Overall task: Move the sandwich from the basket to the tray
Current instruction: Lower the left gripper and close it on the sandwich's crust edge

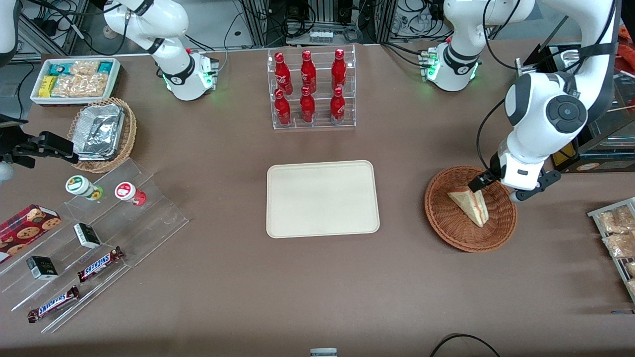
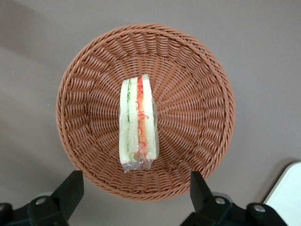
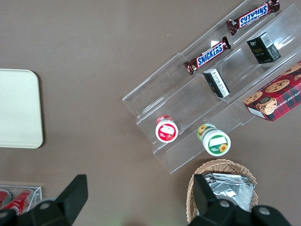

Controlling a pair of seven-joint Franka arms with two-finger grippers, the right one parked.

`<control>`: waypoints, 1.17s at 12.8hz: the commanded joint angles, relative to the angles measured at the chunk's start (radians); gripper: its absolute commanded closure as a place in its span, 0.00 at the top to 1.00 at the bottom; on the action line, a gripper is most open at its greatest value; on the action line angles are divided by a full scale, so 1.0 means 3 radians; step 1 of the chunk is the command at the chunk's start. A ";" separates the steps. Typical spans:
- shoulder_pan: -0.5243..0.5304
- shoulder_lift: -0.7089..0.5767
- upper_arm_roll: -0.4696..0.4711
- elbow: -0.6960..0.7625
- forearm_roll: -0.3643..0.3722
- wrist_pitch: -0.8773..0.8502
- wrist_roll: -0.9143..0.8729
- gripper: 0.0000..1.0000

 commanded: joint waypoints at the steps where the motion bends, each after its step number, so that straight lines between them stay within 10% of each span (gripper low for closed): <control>1: -0.0012 0.0066 -0.0002 -0.0028 0.0028 0.0135 -0.0229 1.00; 15: -0.0012 0.0363 -0.0002 -0.0202 0.0038 0.0482 -0.0224 1.00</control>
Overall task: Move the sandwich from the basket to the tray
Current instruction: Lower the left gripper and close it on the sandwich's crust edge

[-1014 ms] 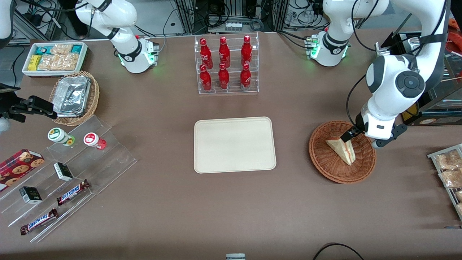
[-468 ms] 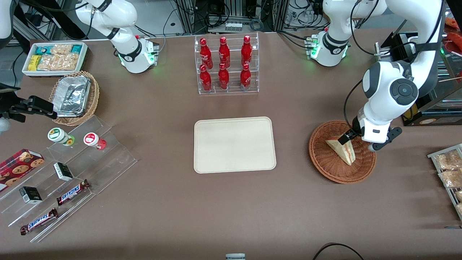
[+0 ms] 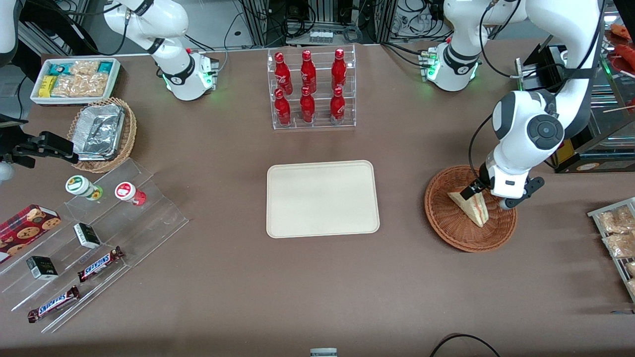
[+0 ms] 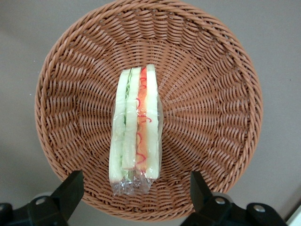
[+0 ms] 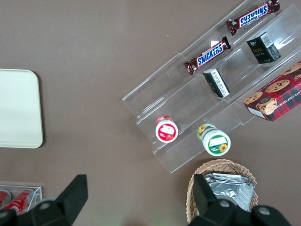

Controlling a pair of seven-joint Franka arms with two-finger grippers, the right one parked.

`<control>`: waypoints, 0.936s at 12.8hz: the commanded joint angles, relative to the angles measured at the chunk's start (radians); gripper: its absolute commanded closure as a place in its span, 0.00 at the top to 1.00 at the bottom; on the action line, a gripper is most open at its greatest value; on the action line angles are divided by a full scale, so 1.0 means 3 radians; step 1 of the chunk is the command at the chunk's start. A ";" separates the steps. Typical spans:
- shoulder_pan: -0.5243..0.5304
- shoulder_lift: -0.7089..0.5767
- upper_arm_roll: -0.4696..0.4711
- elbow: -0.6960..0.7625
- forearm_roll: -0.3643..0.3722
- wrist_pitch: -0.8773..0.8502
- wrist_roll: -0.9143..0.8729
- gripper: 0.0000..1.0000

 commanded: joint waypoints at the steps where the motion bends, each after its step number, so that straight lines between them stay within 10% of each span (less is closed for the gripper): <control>1: -0.0007 0.0061 -0.0002 -0.0069 0.0038 0.0175 -0.0074 1.00; 9: 0.0003 0.0276 -0.0002 -0.0151 0.0043 0.0518 -0.0064 0.99; 12: 0.0003 0.0260 0.0003 -0.0166 0.0043 0.0503 -0.0044 0.11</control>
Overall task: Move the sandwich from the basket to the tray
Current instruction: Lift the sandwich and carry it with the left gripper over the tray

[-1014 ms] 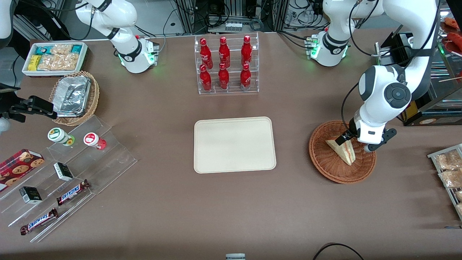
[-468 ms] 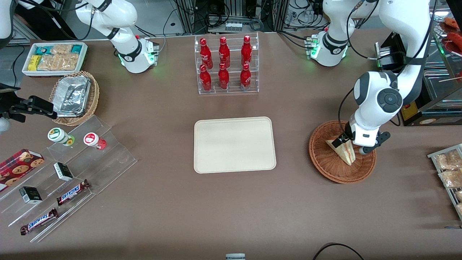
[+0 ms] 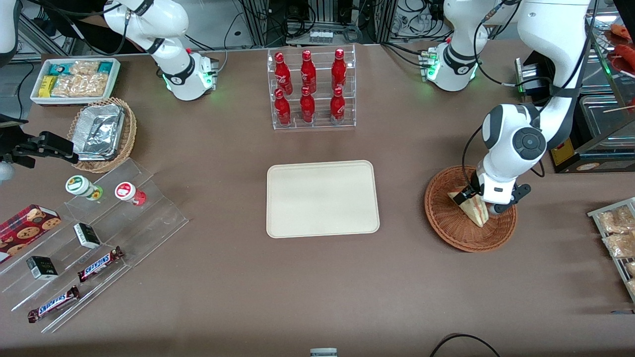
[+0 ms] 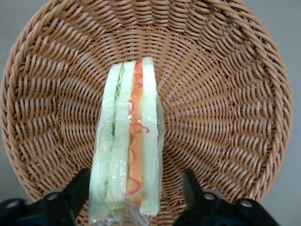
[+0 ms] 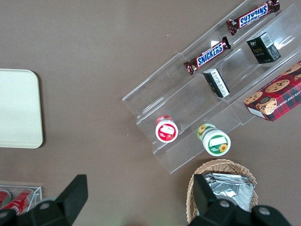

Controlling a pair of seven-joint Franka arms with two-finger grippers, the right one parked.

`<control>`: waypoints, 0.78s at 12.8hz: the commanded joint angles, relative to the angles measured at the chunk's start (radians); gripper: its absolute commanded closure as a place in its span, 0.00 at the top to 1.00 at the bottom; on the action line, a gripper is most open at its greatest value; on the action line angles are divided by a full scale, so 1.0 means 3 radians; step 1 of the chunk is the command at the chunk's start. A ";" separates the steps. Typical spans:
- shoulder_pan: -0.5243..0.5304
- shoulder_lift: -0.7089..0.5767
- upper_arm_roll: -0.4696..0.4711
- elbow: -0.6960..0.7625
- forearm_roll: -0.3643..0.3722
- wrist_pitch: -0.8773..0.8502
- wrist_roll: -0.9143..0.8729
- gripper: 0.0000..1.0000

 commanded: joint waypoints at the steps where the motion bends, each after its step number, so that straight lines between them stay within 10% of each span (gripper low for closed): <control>1: 0.0001 -0.0047 0.0002 -0.0043 0.0048 0.0045 -0.0028 0.00; 10: -0.0223 -0.0262 -0.0044 0.0442 0.0217 -0.1012 0.0171 0.00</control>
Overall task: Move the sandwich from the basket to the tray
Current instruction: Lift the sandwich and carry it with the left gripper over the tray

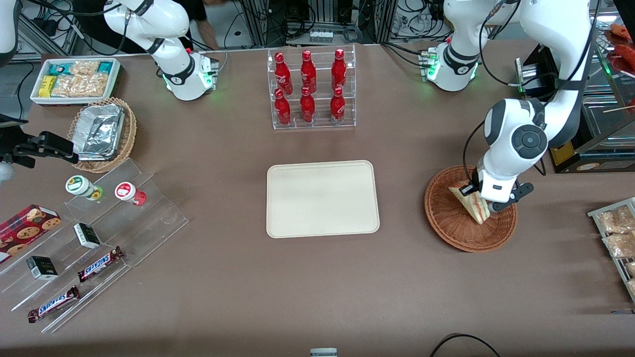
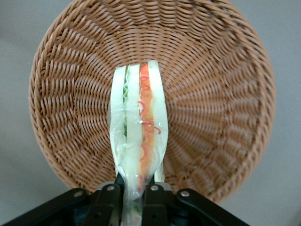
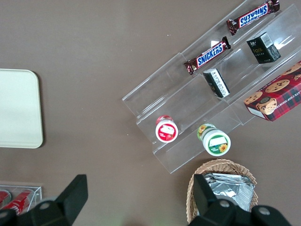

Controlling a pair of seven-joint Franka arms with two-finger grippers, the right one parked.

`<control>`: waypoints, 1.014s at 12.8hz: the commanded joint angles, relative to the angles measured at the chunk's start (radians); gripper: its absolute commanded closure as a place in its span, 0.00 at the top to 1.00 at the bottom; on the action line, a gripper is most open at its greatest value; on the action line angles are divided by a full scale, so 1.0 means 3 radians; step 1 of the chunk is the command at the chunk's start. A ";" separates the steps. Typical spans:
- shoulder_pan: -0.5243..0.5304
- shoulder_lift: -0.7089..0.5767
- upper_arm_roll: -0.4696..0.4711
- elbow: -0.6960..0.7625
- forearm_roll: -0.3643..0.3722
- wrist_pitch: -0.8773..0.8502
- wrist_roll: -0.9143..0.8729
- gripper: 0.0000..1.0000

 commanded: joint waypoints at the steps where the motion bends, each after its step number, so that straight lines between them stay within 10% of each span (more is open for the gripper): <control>1: -0.0206 -0.0057 -0.0014 0.0357 0.0046 -0.0553 0.0060 0.00; 13: -0.1367 0.0612 -0.0034 0.1523 -0.0420 -0.0969 0.0239 0.00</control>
